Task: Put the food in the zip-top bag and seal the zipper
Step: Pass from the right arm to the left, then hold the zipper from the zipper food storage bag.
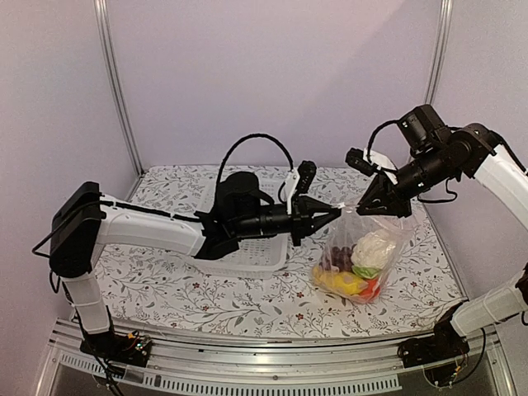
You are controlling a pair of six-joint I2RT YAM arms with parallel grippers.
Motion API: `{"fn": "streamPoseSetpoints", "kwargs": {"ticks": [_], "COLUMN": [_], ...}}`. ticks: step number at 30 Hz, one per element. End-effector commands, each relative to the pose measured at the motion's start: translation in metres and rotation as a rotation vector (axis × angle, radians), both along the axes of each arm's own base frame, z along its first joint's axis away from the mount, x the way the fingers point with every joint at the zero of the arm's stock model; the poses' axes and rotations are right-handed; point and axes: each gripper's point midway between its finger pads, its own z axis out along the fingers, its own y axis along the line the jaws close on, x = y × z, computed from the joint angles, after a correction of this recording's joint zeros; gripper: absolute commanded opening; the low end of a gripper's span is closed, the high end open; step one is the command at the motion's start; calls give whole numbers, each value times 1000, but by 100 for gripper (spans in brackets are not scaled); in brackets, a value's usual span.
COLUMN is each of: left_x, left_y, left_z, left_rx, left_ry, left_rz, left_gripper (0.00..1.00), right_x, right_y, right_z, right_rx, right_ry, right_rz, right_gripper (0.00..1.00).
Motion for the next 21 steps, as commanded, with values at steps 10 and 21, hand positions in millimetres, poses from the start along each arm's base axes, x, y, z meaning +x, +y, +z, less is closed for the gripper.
{"fn": "streamPoseSetpoints", "kwargs": {"ticks": [10, 21], "left_x": [-1, -15], "left_y": [22, 27], "left_z": [24, 36], "left_rx": [44, 47], "left_ry": [123, 91], "left_rz": [97, 82], "left_gripper": [0, 0], "right_x": [-15, -14], "right_y": [12, 33], "right_z": [69, 79], "right_rx": [143, 238], "right_ry": [-158, -249], "right_rz": [142, 277], "right_gripper": [22, 49]}}
